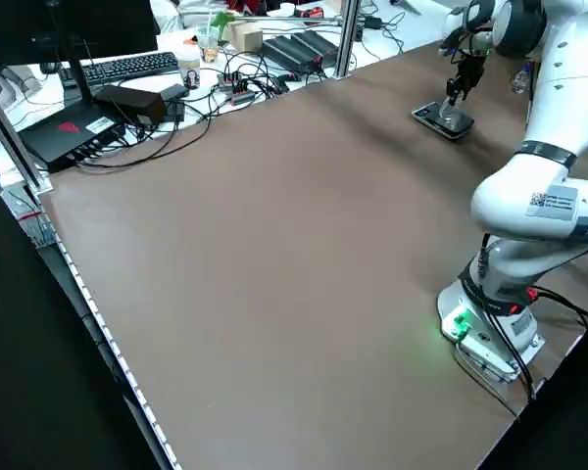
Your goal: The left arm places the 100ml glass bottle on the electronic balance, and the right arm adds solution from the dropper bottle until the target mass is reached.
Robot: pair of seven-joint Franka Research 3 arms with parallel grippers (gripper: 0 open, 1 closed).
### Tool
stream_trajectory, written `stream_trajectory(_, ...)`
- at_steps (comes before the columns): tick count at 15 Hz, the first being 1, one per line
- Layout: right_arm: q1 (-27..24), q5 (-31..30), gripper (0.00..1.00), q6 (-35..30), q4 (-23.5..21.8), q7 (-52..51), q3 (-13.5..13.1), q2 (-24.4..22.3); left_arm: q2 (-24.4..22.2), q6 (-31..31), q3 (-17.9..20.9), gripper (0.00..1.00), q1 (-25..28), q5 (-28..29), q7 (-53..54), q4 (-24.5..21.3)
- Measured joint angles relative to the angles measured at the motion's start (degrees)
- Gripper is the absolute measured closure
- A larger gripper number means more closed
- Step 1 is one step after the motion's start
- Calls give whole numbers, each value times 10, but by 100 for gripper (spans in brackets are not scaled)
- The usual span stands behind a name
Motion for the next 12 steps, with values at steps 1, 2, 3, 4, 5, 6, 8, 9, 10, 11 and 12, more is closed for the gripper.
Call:
stream_trajectory(1, 0, 0, 72, 0, 0, 0, 0, 0, 1, 4, 0, 49, -1, 0, -5, 0)
stream_trajectory(2, 1, 0, 72, 0, 0, 0, 0, 0, 2, 6, 0, 49, -3, 0, -9, 0)
stream_trajectory(3, 2, 0, 73, 0, 0, 0, 1, 0, 4, 7, 0, 49, -4, 0, -10, 0)
stream_trajectory(4, 2, 0, 73, 0, 0, 0, 1, 0, 5, 7, 0, 49, -6, 0, -14, 0)
stream_trajectory(5, 3, 0, 74, 0, 0, 0, 1, 0, 6, 8, 2, 48, -7, 0, -19, 0)
stream_trajectory(6, 3, 0, 74, 0, 0, 0, 1, 0, 6, 9, 4, 48, -9, 0, -21, 0)
stream_trajectory(8, 3, 0, 74, 0, 0, 0, 1, 0, 6, 13, 8, 37, -10, 0, -26, 3)
stream_trajectory(9, 3, 0, 74, 0, 0, 0, 1, 0, 6, 14, 9, 28, -10, 0, -32, 6)
stream_trajectory(10, 3, 0, 74, 0, 0, 0, 1, 1, 6, 15, 10, 19, -10, 0, -36, 9)
stream_trajectory(11, 3, 0, 74, 0, 0, 0, 1, 1, 6, 15, 11, 11, -10, 0, -38, 12)
stream_trajectory(12, 3, 0, 74, 0, -1, 0, 0, 2, 5, 15, 12, 2, -10, 0, -39, 14)
